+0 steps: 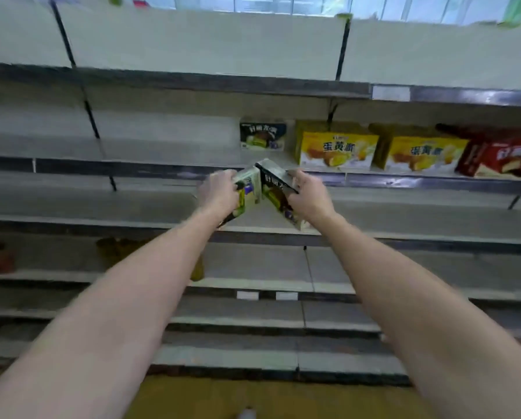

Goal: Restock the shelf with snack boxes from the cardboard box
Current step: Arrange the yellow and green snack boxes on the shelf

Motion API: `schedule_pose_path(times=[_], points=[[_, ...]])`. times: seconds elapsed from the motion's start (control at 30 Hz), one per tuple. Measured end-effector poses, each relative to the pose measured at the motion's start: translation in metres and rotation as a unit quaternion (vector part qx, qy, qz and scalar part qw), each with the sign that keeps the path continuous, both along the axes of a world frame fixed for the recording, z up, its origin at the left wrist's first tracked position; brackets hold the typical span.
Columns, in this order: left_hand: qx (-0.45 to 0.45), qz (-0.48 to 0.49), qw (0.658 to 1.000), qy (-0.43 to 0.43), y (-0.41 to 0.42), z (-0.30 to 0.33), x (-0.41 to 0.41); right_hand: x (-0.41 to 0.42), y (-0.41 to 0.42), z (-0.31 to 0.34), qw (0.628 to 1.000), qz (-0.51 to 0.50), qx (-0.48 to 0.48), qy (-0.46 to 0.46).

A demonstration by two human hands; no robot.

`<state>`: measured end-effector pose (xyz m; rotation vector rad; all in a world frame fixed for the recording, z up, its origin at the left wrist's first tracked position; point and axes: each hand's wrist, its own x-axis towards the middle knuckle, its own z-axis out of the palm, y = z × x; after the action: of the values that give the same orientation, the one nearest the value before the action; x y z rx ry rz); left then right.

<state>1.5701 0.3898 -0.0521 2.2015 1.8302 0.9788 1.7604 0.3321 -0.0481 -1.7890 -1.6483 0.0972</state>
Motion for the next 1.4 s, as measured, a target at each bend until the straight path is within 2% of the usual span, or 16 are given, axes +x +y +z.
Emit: schedule_pose_path(times=[0.23,0.33,0.43,0.57,0.63,0.7,0.77,0.87,1.1,1.27,1.4], points=[[0.099,0.046,0.993,0.049,0.096,0.048,-0.025,-0.004,0.105,0.051,0.995,0.017,0.078,0.064],[0.081,0.044,0.991,0.098,0.138,0.068,-0.026,0.001,0.146,0.066,0.988,0.018,0.083,0.129],[0.059,-0.004,0.992,0.112,0.181,0.078,-0.021,0.010,0.187,0.071,0.988,0.007,0.084,0.128],[0.067,-0.036,0.987,0.143,0.230,0.074,-0.016,0.019,0.242,0.061,0.998,0.030,-0.010,0.055],[0.066,-0.053,0.979,0.186,0.251,0.069,-0.012,0.021,0.264,0.055,0.995,0.013,-0.086,0.058],[0.061,-0.065,0.970,0.228,0.267,0.065,-0.009,0.025,0.283,0.053,0.993,-0.012,-0.110,0.036],[0.054,-0.083,0.966,0.240,0.281,0.061,-0.005,0.032,0.297,0.055,0.995,-0.013,-0.101,-0.019],[0.047,-0.116,0.971,0.206,0.297,0.055,-0.005,0.044,0.318,0.056,0.990,-0.003,-0.062,-0.128],[0.060,-0.178,0.971,0.151,0.316,0.054,-0.006,0.047,0.346,0.053,0.967,-0.003,0.023,-0.254],[0.066,-0.195,0.968,0.145,0.324,0.051,0.005,0.035,0.354,0.046,0.961,-0.092,0.045,-0.256],[0.071,-0.204,0.967,0.137,0.327,0.050,0.009,0.034,0.359,0.047,0.951,-0.094,0.036,-0.293]])
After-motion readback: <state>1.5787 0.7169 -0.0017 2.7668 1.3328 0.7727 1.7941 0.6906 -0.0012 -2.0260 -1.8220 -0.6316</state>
